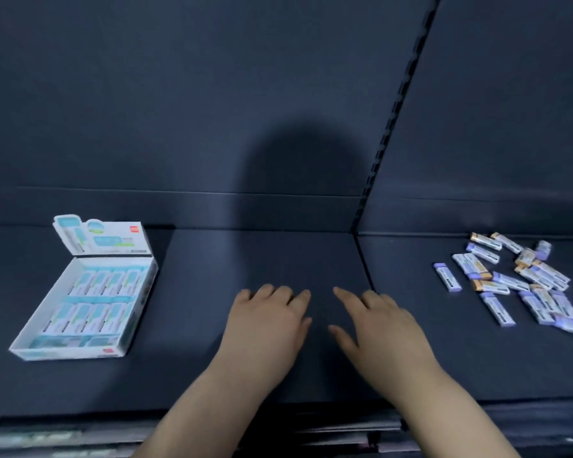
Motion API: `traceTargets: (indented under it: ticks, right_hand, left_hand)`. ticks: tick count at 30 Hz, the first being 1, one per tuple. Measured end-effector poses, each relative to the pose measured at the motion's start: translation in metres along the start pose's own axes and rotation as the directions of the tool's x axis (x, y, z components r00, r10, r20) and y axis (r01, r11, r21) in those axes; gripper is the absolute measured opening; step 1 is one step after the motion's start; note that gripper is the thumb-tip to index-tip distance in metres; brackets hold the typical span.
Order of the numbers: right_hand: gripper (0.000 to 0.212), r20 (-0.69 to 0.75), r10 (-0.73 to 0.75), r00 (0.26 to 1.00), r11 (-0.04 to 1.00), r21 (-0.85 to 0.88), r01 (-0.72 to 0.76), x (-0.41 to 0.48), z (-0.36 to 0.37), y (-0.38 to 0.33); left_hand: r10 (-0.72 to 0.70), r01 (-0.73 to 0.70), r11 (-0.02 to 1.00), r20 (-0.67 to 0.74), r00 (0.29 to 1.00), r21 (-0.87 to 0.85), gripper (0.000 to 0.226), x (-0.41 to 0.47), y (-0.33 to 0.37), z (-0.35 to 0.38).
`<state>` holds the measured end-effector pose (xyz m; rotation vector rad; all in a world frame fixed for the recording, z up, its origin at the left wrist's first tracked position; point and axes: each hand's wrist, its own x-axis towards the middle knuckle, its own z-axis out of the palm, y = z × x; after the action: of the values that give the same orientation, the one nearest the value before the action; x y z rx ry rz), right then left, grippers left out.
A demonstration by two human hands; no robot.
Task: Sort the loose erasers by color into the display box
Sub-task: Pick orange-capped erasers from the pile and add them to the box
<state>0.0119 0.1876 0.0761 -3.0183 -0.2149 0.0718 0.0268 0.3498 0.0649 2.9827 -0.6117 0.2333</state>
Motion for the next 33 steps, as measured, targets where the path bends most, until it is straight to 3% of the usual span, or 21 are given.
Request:
traceTargets:
  ticks: [10,17,25,29,33]
  right_hand:
    - [0.060,-0.059,0.111,0.992,0.992,0.075,-0.106,-0.003,0.003,0.057]
    - [0.060,-0.085,0.067,0.994,0.996,0.065,-0.061,-0.010,-0.004,0.164]
    - [0.056,-0.063,0.046,0.997,0.998,0.036,-0.044,-0.024,-0.023,0.299]
    - [0.052,-0.027,0.058,0.998,0.997,0.051,-0.056,-0.033,-0.019,0.336]
    - [0.047,-0.020,0.050,0.999,0.995,0.086,-0.048,-0.037,-0.018,0.349]
  left_hand:
    - [0.050,-0.050,0.999,-0.002,0.999,-0.004,0.050,0.037,0.035,0.005]
    - [0.009,-0.009,1.000,-0.021,1.000,-0.001,0.051,0.081,0.130,0.030]
    - [-0.077,0.081,0.994,0.053,0.996,-0.073,0.047,0.124,0.248,0.053]
    - [0.001,-0.001,0.996,-0.004,1.000,-0.093,0.031,0.128,0.277,0.064]
    - [-0.002,0.008,0.995,0.057,0.998,-0.096,0.038,0.132,0.289,0.059]
